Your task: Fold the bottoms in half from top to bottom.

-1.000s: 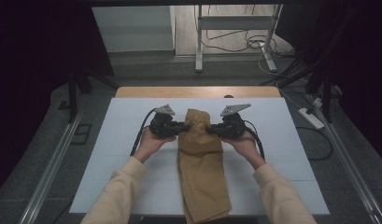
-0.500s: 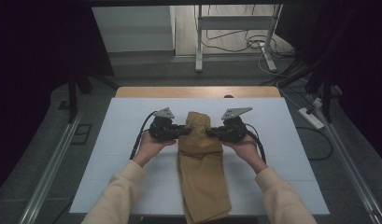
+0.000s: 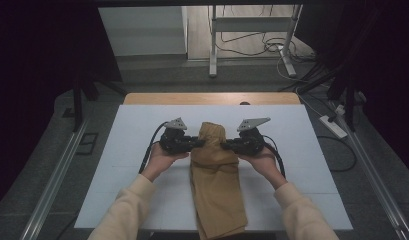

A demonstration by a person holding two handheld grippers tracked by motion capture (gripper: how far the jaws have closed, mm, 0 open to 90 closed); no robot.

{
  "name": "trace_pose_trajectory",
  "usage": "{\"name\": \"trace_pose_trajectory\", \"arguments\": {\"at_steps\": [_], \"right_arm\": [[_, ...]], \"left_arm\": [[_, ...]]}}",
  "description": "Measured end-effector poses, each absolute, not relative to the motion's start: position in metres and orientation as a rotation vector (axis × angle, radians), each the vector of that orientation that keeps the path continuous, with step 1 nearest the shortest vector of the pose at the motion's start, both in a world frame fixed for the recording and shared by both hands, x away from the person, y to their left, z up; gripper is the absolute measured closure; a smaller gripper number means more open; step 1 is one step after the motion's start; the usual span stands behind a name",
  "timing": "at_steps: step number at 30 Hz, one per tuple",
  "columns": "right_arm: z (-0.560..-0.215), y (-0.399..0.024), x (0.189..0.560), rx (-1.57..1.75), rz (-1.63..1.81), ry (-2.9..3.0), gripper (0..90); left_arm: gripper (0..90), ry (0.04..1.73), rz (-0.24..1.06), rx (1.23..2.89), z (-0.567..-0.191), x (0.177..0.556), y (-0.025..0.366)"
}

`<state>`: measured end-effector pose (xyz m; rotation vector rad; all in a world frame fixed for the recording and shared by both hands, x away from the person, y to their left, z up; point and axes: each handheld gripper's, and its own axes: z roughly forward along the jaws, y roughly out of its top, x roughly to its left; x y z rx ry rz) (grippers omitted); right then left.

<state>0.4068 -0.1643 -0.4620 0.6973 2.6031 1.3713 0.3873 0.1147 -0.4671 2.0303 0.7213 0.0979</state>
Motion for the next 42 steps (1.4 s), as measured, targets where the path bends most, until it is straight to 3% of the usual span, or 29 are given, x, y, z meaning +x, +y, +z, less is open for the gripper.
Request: {"name": "trace_pose_trajectory", "arguments": {"at_steps": [42], "right_arm": [[-0.468, -0.172, 0.374, 0.664, 1.409, 2.601, 81.5]], "left_arm": [[77.9, 0.679, 0.078, 2.030, -0.470, 0.359, 0.109]]}}
